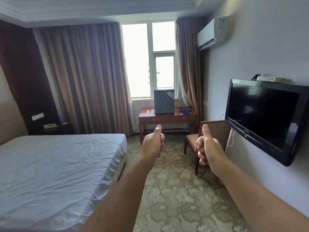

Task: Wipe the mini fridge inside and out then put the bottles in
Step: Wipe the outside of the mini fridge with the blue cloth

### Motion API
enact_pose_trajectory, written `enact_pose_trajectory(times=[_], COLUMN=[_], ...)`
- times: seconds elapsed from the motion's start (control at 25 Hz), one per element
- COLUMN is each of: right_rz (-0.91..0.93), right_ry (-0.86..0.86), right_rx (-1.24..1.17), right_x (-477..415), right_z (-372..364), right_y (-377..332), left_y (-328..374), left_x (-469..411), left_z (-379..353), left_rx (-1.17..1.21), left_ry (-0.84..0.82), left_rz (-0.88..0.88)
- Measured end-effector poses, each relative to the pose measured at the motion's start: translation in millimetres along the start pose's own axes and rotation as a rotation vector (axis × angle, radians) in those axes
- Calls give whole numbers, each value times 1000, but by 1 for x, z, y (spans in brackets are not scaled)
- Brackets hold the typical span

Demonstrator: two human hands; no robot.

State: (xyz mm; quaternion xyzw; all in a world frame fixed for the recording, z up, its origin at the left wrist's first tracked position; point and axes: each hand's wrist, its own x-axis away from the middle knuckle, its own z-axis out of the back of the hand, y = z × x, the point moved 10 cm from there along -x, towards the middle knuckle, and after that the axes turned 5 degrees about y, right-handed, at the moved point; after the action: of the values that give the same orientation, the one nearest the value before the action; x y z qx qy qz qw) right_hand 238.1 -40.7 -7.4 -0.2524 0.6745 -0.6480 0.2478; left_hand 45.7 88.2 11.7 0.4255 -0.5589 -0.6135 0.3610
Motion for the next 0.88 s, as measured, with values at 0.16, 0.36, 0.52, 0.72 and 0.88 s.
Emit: enact_pose_trajectory(times=[0.16,0.36,0.52,0.72,0.88], right_rz=[-70,-101,-157,-166,-191], right_ry=[-64,-93,-135,-121,-118], right_rx=[47,42,-18,46,83], right_x=[-43,-141,-246,-395,-487], right_z=[-41,-68,-57,-10,-32], right_y=[48,99,129,113,122], left_y=[-36,-104,-151,-166,-170], left_x=[-36,-119,-216,-337,-433], left_z=[1,-27,-79,-152,-181], left_rx=[33,8,10,-49,-15], left_ry=[-16,27,55,37,22], left_rz=[44,133,234,269,249])
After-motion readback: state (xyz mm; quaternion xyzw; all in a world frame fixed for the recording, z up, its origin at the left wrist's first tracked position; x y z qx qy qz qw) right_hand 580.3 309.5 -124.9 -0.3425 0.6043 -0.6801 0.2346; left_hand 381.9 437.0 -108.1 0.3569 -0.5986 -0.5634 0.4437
